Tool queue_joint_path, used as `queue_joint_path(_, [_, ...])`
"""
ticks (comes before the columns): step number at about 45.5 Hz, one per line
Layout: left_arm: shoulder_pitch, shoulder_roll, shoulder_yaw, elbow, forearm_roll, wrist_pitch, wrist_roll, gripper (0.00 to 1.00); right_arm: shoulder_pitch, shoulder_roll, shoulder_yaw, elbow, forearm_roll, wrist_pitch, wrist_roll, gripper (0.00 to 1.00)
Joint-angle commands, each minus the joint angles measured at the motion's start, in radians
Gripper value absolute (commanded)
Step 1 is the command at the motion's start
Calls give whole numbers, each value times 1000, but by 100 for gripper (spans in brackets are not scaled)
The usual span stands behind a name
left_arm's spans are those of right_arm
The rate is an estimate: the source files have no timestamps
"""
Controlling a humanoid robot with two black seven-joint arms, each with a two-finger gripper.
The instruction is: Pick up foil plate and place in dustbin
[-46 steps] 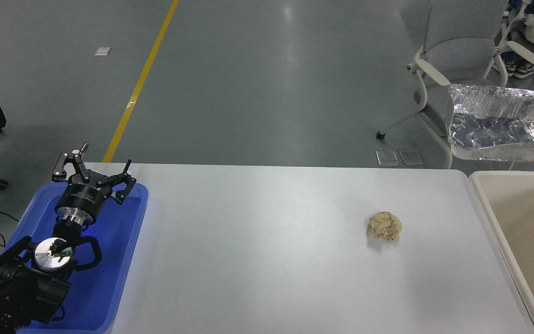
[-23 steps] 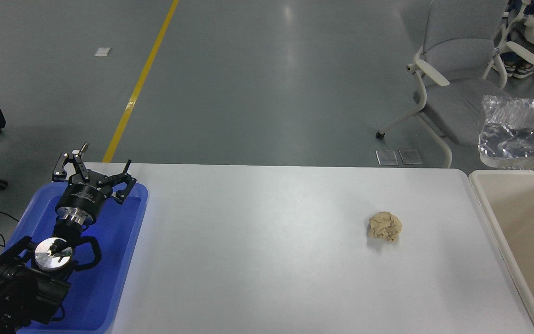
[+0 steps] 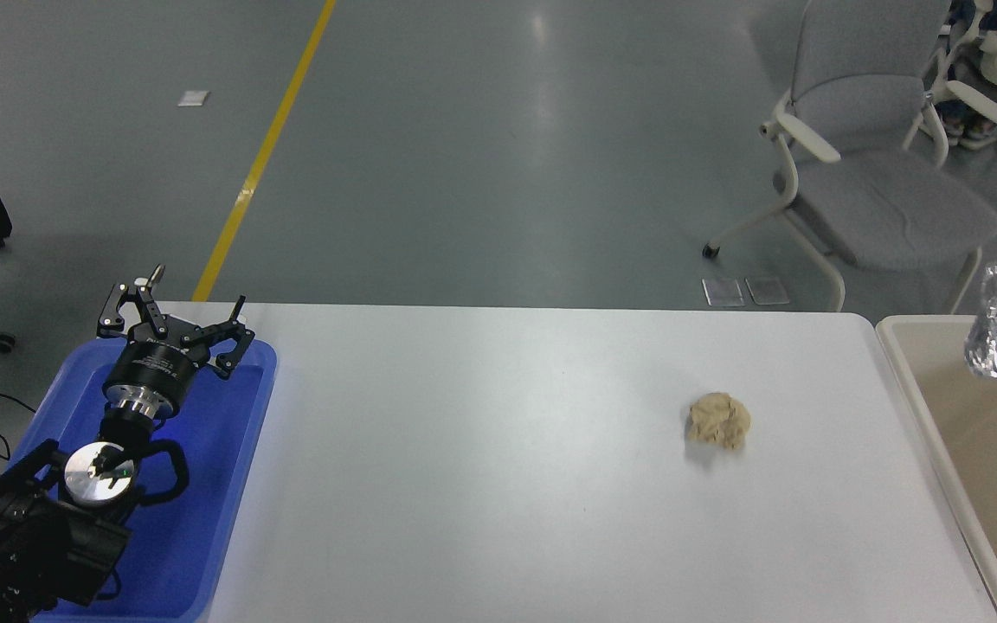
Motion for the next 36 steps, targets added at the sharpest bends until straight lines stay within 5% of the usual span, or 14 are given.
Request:
queue_joint_path(1, [0, 0, -1, 0, 0, 0, 0, 100, -201, 90, 30, -114, 118, -98, -29, 0])
queue_joint_path(34, [0, 0, -1, 0, 0, 0, 0, 100, -376, 140, 210, -132, 121, -187, -29, 0])
queue_joint_path(36, [0, 0, -1, 0, 0, 0, 0, 100, -383, 141, 210, -132, 122, -189, -29, 29])
